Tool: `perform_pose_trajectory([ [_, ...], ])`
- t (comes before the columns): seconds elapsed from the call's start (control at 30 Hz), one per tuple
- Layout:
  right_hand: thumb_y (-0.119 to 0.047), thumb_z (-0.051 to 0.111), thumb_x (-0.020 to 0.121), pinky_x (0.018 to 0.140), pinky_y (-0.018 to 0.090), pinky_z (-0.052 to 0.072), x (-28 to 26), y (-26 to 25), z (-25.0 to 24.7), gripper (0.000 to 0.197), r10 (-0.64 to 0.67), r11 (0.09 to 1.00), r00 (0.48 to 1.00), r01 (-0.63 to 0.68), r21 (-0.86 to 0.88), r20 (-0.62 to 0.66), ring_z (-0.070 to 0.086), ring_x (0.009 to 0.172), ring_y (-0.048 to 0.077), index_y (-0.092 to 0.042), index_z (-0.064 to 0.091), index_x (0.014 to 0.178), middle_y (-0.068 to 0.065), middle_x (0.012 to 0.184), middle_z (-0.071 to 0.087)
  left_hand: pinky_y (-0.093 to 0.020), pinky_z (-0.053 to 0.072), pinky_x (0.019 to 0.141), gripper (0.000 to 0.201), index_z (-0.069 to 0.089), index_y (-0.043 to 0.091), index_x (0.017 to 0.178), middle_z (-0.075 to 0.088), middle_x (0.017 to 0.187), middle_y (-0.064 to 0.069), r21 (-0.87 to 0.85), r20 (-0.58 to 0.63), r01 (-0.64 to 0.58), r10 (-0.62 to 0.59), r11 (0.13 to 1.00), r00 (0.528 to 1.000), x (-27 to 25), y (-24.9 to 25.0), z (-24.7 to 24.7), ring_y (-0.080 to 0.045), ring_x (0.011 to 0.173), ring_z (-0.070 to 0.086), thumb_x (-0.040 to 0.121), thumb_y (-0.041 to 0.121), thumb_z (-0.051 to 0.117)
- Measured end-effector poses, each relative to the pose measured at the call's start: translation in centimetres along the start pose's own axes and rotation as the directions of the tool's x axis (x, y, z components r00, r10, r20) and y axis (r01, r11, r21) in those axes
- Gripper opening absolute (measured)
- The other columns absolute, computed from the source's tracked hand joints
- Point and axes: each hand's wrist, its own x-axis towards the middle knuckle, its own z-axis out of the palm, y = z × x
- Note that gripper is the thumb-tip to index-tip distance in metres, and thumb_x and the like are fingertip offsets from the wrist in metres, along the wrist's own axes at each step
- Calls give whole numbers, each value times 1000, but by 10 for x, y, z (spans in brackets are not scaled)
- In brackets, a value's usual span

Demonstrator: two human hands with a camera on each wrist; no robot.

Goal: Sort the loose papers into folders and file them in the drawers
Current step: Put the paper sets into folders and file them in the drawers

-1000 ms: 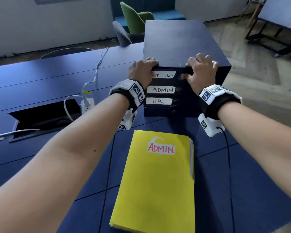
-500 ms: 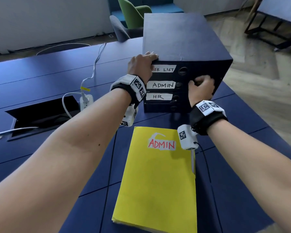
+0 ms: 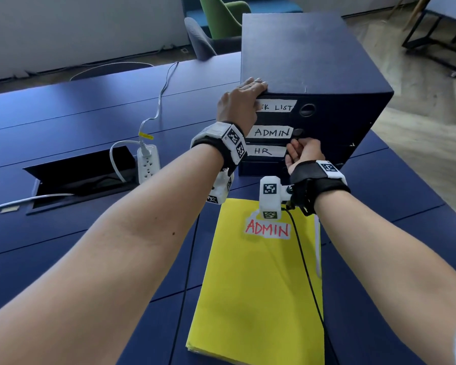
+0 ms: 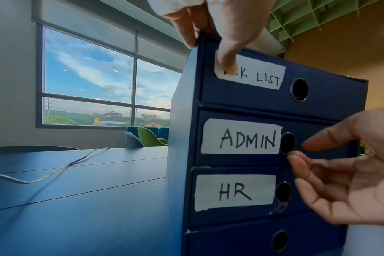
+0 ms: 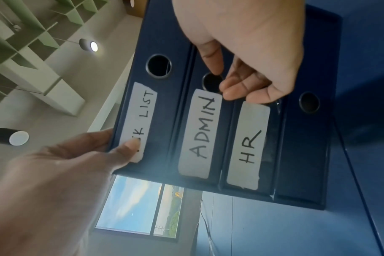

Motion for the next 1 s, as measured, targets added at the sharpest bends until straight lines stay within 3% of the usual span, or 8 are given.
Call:
perform_pose_trajectory([
  [0.17, -18, 47, 89, 63, 26, 40, -6, 3, 4, 13, 62, 995, 997, -66, 69, 50, 59, 71, 12, -13, 53, 78, -3, 77, 57, -19, 25, 110, 44, 50, 25, 133, 45, 142, 10, -9, 6, -7, 7, 1000, 1000, 1, 0, 0, -2, 136, 31, 91, 12, 49],
  [0.37, -22, 48, 88, 68, 28, 39, -17, -13, 15, 19, 82, 993, 989, -91, 73, 120, 52, 71, 16, -14, 48, 71, 0, 69, 48, -16, 22, 109, 45, 49, 23, 134, 45, 142, 9, -14, 4, -14, 14, 1000, 1000, -2, 2, -4, -2, 136, 32, 91, 9, 47],
  [0.67, -45, 49, 86, 79, 32, 36, -32, 4, -16, 35, 51, 996, 998, -54, 71, 39, 46, 78, 16, -16, 50, 67, -1, 79, 43, -22, 25, 110, 48, 48, 24, 135, 43, 144, 10, 7, 54, 8, -8, 1000, 999, -1, 5, -5, -4, 138, 29, 90, 8, 50],
  [0.8, -53, 54, 84, 67, 29, 36, -46, 13, -28, 39, 8, 1000, 1000, -8, 11, -13, 48, 76, 15, -17, 51, 69, -2, 76, 44, -23, 18, 113, 60, 36, 19, 142, 31, 151, 1, 9, 185, 3, -5, 1000, 983, -4, 11, -11, -12, 143, 19, 87, 8, 58],
  [0.87, -48, 58, 83, 62, 28, 35, -52, 18, -36, 34, -8, 1000, 999, 8, -6, -38, 47, 72, 14, -16, 52, 73, -2, 73, 45, -29, 13, 116, 71, 26, 15, 146, 18, 155, -9, -16, 220, 53, -48, 998, 974, -14, 14, -12, -21, 144, 12, 85, 13, 63],
  [0.93, -44, 60, 83, 62, 27, 36, -62, 22, -46, 31, -36, 999, 998, 35, -10, -61, 46, 67, 12, -16, 51, 75, -3, 70, 46, -38, 18, 116, 80, 19, 15, 147, 13, 153, -18, -99, 163, 200, -182, 975, 970, -38, 15, -8, -30, 141, 16, 81, 13, 65],
  [1.0, -42, 60, 84, 60, 26, 35, -72, 27, -56, 33, -61, 998, 995, 57, -41, -84, 44, 62, 12, -15, 49, 68, -2, 65, 45, -40, 25, 111, 83, 14, 16, 146, 20, 144, -19, -237, 216, 435, -389, 869, 895, -62, 12, 0, -33, 133, 26, 80, 12, 63],
])
